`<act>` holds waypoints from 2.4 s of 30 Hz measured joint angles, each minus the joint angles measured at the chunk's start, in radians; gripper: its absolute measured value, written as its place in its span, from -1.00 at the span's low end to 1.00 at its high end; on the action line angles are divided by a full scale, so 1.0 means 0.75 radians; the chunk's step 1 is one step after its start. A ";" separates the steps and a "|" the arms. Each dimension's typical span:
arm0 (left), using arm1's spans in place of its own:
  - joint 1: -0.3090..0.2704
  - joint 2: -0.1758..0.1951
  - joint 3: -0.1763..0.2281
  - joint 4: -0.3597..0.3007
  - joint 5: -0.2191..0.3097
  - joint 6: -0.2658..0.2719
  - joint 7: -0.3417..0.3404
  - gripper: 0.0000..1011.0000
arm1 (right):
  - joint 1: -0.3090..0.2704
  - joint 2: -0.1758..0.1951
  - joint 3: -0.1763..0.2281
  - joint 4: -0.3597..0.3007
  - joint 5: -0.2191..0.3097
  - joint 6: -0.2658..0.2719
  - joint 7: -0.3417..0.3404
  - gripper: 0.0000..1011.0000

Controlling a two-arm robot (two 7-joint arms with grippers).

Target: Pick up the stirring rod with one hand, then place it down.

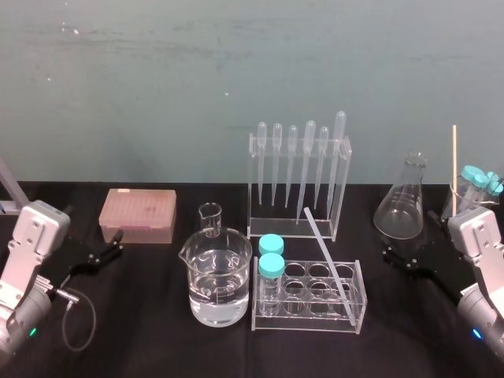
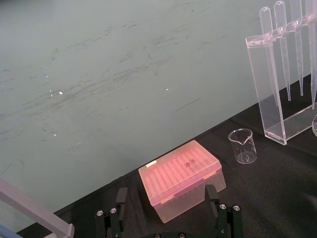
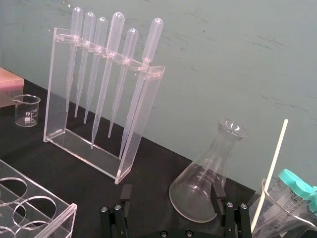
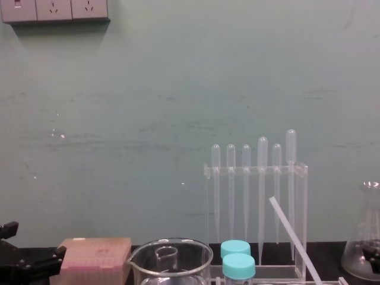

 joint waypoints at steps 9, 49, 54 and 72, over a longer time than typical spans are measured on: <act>0.000 0.000 0.000 0.000 0.000 0.000 0.000 0.98 | 0.000 0.000 0.000 0.000 0.000 0.000 0.000 0.98; 0.000 0.000 0.000 0.000 0.000 0.000 0.000 0.98 | 0.000 0.000 0.000 0.000 0.000 0.000 0.000 0.98; 0.000 0.000 0.000 0.000 0.000 0.000 0.000 0.98 | 0.000 0.000 0.000 0.000 0.000 0.000 0.000 0.98; 0.000 0.000 0.000 0.000 0.000 0.000 0.000 0.98 | -0.060 0.016 0.045 -0.106 -0.095 -0.062 -0.024 0.98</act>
